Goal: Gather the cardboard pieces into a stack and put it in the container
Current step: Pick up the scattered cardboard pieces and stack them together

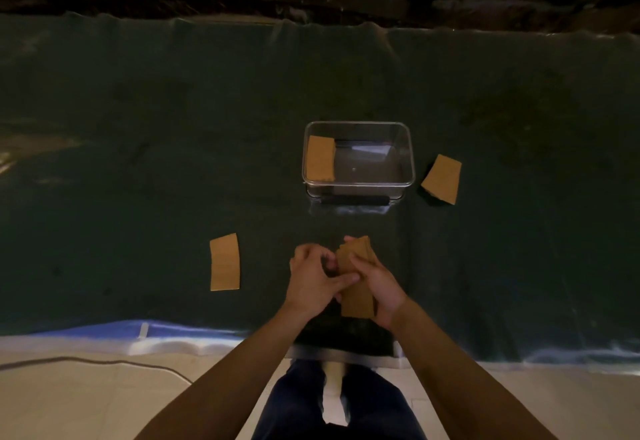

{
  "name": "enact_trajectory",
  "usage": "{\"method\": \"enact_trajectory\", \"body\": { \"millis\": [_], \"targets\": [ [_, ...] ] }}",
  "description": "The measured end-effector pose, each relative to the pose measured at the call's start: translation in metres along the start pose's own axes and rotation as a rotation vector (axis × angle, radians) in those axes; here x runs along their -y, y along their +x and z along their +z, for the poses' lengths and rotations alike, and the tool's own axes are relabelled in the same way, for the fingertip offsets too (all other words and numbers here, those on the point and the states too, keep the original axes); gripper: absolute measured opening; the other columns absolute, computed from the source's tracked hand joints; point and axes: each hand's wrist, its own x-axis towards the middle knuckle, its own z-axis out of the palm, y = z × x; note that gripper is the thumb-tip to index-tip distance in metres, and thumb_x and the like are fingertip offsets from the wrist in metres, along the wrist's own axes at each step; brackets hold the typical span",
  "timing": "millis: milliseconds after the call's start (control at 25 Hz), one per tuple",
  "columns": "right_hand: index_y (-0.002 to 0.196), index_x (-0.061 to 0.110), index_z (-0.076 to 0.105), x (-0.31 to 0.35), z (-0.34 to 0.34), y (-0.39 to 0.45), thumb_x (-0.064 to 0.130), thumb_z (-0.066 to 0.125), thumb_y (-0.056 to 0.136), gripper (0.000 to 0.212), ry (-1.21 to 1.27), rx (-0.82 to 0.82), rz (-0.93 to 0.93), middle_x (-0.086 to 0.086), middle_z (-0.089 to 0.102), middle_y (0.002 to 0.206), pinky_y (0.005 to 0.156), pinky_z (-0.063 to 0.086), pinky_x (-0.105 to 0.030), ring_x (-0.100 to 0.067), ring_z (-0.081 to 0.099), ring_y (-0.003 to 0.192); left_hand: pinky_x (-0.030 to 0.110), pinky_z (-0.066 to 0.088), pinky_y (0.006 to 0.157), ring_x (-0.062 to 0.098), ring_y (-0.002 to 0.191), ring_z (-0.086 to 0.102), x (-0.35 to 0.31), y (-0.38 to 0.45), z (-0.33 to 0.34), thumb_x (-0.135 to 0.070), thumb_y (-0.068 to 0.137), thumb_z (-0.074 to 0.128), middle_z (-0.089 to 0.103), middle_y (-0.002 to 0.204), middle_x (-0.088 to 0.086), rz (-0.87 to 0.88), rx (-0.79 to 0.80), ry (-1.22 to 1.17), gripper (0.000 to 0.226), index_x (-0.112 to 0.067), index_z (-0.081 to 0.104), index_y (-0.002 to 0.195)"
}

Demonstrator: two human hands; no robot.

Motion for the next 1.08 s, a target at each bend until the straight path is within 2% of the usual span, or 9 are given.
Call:
{"method": "enact_trajectory", "body": {
  "millis": [80,160,200,320,440,520,680,920,1080],
  "targets": [
    [0.133,0.035,0.055,0.002,0.001,0.001,0.021,0.055,0.096,0.039,-0.023,-0.013,-0.022,-0.017,0.069,0.114,0.065,0.056,-0.037,-0.027,0.067,0.085,0.036,0.019,0.111,0.019,0.143,0.019,-0.001,0.004,-0.008,-0.063,0.054,0.082,0.015,0.157,-0.008,0.179,0.109,0.130,0.110,-0.043,0.027,0.148],
    [0.132,0.026,0.057,0.002,0.004,0.003,0.010,0.062,0.087,0.047,-0.046,0.019,-0.045,-0.015,0.074,0.108,0.065,0.060,-0.037,-0.028,0.072,0.087,0.044,0.003,0.113,0.017,0.149,-0.002,-0.004,0.009,-0.011,-0.067,0.048,0.083,-0.009,0.163,-0.017,0.355,0.278,0.302,0.138,-0.056,-0.008,0.151],
    [0.130,0.024,0.058,0.002,0.007,0.003,0.008,0.065,0.082,0.051,-0.052,0.052,-0.050,-0.012,0.075,0.107,0.067,0.061,-0.035,-0.027,0.073,0.092,0.046,0.000,0.114,0.018,0.150,-0.005,-0.005,0.010,-0.011,-0.066,0.047,0.084,-0.012,0.163,-0.018,0.424,0.330,0.382,0.142,-0.056,-0.015,0.149],
    [0.128,0.025,0.061,0.001,0.008,0.005,0.013,0.073,0.075,0.055,-0.060,0.096,-0.036,-0.013,0.070,0.119,0.083,0.058,-0.042,-0.029,0.068,0.108,0.049,0.007,0.116,0.011,0.144,0.005,-0.005,0.013,-0.011,-0.059,0.050,0.086,-0.001,0.158,-0.018,0.492,0.371,0.423,0.143,-0.056,-0.017,0.148],
    [0.129,0.025,0.060,0.000,0.005,0.005,0.025,0.074,0.077,0.054,-0.089,0.053,-0.001,-0.017,0.064,0.127,0.098,0.049,-0.057,-0.035,0.062,0.115,0.046,0.011,0.113,0.006,0.138,0.006,-0.001,0.009,-0.009,-0.057,0.049,0.087,-0.008,0.159,-0.017,0.532,0.395,0.429,0.144,-0.054,-0.017,0.149],
    [0.128,0.023,0.061,-0.002,0.006,0.004,0.029,0.074,0.078,0.052,-0.078,0.055,-0.004,-0.018,0.064,0.127,0.098,0.050,-0.056,-0.036,0.062,0.116,0.048,0.014,0.114,0.010,0.140,0.005,0.002,0.006,-0.006,-0.055,0.052,0.086,-0.008,0.159,-0.014,0.556,0.364,0.446,0.140,-0.054,-0.015,0.150],
    [0.123,0.022,0.064,0.004,0.012,-0.002,0.029,0.076,0.073,0.052,-0.066,0.098,-0.011,-0.014,0.073,0.113,0.079,0.058,-0.042,-0.029,0.069,0.105,0.051,0.023,0.113,0.021,0.140,0.012,0.002,0.007,-0.012,-0.049,0.057,0.083,0.001,0.156,-0.009,0.563,0.333,0.453,0.133,-0.055,-0.012,0.150],
    [0.123,0.027,0.063,0.004,0.020,0.008,0.032,0.075,0.076,0.048,-0.128,0.048,-0.023,-0.013,0.069,0.119,0.094,0.052,-0.051,-0.029,0.067,0.109,0.050,0.023,0.114,0.024,0.140,0.015,0.007,0.011,-0.022,-0.052,0.058,0.081,0.007,0.155,-0.003,0.574,0.301,0.474,0.128,-0.058,-0.009,0.148],
    [0.123,0.038,0.061,0.002,0.033,0.018,0.035,0.072,0.080,0.045,-0.200,-0.059,-0.013,-0.009,0.064,0.123,0.096,0.048,-0.055,-0.030,0.061,0.110,0.054,-0.002,0.119,0.023,0.150,0.000,0.023,0.013,-0.029,-0.071,0.057,0.076,-0.004,0.163,-0.002,0.550,0.226,0.487,0.131,-0.051,-0.013,0.151]
  ]
}}
